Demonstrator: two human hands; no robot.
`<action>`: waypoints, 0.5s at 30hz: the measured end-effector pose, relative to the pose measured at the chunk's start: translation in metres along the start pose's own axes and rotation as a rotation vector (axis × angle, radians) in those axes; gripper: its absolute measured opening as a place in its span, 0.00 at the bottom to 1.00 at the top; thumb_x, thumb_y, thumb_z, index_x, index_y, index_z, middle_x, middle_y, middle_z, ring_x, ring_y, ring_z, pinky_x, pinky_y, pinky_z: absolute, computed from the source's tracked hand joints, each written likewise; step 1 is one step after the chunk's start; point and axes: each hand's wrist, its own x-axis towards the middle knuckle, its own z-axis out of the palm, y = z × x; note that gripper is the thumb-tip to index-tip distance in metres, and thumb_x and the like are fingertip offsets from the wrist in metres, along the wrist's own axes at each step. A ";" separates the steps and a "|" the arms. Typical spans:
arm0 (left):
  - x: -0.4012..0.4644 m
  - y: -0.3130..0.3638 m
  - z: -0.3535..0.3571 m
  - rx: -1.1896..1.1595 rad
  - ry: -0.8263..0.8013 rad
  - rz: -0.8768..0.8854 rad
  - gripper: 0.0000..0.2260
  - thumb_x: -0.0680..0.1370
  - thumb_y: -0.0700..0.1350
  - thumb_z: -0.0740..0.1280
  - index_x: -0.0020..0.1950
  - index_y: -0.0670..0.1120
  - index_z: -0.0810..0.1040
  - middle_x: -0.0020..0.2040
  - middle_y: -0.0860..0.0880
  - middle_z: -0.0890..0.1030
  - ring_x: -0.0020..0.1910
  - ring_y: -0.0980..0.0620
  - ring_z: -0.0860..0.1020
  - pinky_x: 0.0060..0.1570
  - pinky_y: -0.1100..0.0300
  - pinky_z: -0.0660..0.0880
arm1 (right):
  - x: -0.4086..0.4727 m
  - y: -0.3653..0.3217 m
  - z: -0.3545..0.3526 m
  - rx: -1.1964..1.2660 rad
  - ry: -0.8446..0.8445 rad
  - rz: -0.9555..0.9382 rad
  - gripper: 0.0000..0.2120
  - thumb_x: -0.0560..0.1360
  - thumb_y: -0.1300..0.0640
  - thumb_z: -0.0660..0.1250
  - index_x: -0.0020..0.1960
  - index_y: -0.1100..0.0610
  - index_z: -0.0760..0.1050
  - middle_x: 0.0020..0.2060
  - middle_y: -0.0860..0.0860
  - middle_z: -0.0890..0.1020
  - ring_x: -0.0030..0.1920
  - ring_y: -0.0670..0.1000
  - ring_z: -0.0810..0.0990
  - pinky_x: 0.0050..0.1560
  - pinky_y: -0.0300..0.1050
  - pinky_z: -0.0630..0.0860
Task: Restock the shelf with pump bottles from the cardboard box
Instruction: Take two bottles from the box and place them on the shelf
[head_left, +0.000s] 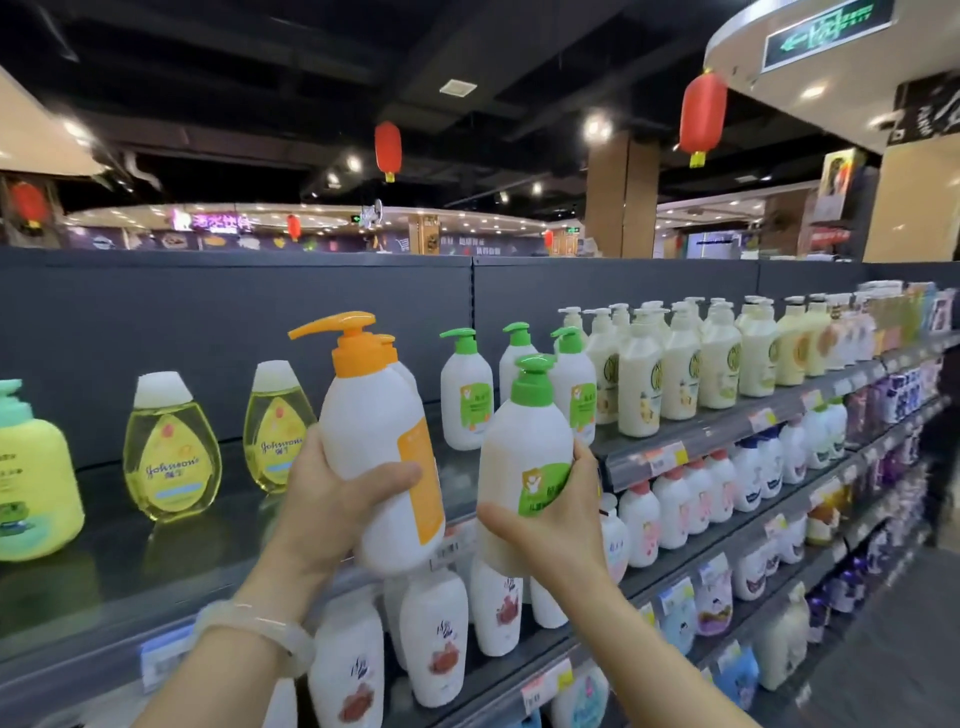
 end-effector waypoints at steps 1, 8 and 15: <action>0.008 -0.003 0.000 -0.007 -0.005 0.000 0.41 0.50 0.48 0.76 0.62 0.42 0.71 0.52 0.40 0.81 0.47 0.42 0.81 0.41 0.47 0.81 | 0.011 0.001 0.001 0.005 0.012 -0.014 0.44 0.60 0.58 0.77 0.68 0.44 0.56 0.61 0.45 0.67 0.61 0.48 0.69 0.57 0.45 0.72; 0.038 -0.025 -0.002 0.005 0.027 -0.028 0.42 0.50 0.46 0.76 0.63 0.41 0.70 0.53 0.38 0.81 0.47 0.40 0.82 0.43 0.43 0.80 | 0.098 0.015 0.020 0.003 0.049 -0.061 0.48 0.56 0.56 0.78 0.69 0.52 0.57 0.63 0.50 0.68 0.64 0.52 0.68 0.65 0.52 0.70; 0.057 -0.028 0.000 0.004 0.129 0.006 0.31 0.50 0.45 0.75 0.53 0.46 0.77 0.42 0.46 0.85 0.39 0.48 0.83 0.34 0.54 0.81 | 0.147 0.054 0.050 -0.025 0.033 -0.041 0.49 0.52 0.49 0.75 0.69 0.54 0.60 0.61 0.53 0.71 0.63 0.55 0.71 0.63 0.55 0.73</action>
